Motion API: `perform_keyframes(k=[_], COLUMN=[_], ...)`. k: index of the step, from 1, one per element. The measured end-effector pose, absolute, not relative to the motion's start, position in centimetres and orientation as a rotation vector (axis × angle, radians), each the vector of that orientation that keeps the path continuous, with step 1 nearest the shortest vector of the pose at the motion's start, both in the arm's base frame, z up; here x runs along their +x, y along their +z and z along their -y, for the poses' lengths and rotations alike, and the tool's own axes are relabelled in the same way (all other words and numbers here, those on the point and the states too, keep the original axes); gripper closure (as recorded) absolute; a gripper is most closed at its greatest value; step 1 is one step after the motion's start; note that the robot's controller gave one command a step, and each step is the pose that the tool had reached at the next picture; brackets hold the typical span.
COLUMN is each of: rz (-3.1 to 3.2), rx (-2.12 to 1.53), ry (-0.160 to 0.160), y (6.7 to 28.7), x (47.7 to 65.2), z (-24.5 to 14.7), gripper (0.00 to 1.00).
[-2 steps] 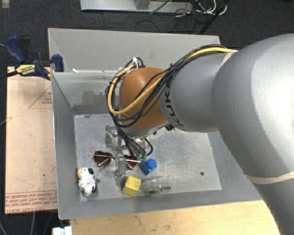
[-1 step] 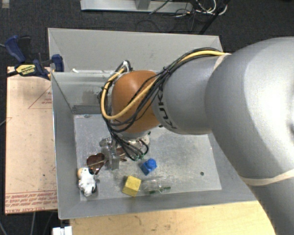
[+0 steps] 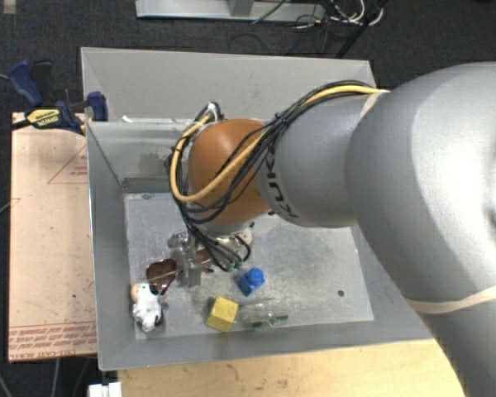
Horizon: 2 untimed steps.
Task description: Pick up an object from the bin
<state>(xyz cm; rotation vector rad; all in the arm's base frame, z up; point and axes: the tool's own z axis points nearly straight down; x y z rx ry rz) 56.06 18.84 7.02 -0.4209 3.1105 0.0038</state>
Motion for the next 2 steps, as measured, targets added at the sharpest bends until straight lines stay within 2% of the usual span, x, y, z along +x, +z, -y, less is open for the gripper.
perform_keyframes(k=[1,2], rz=[-3.114,-3.122], rx=[-0.421,-0.422], ry=[0.003,0.000], y=[7.3,9.0], x=[56.0,55.8], z=[-18.8,-18.7], gripper=[1.00,1.00])
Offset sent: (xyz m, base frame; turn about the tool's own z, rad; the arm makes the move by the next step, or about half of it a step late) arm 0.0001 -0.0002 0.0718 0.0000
